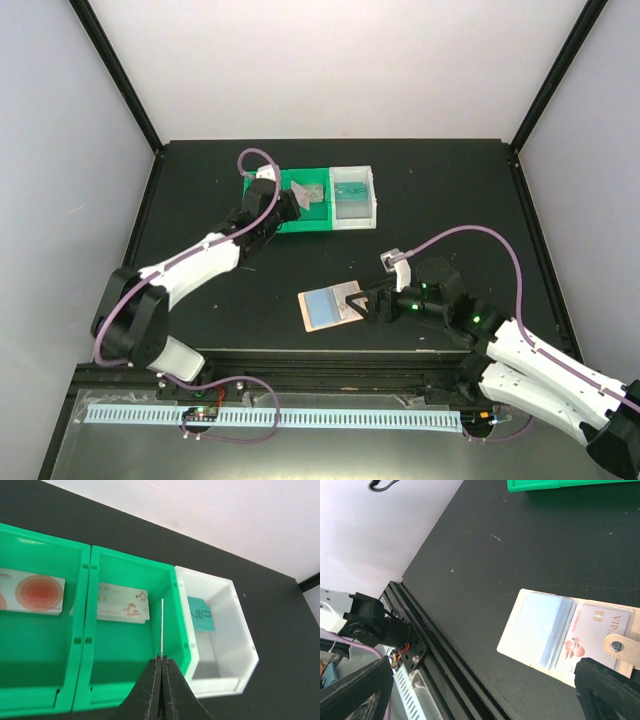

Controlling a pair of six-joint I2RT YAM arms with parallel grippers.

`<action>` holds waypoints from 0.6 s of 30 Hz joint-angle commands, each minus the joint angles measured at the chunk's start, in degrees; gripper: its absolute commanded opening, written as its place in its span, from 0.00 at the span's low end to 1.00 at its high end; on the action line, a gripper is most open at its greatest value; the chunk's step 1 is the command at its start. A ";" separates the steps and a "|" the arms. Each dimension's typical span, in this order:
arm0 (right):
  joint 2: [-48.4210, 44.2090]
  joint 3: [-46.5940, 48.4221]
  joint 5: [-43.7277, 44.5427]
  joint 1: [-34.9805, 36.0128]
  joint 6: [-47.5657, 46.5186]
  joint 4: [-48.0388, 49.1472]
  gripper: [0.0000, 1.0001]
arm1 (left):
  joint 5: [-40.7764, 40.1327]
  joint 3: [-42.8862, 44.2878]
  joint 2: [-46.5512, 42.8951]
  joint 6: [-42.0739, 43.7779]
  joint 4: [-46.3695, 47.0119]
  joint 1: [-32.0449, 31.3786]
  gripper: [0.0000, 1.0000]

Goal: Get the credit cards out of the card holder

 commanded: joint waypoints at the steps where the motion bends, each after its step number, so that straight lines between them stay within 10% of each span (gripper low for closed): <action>1: -0.36 0.73 0.62 -0.38 -0.22 0.35 1.00 | -1.83 6.77 7.71 -1.82 2.86 1.39 0.02; 18: -0.09 4.99 5.55 -0.60 -3.89 -5.25 1.00 | -2.54 17.93 25.46 -6.51 6.09 4.28 0.02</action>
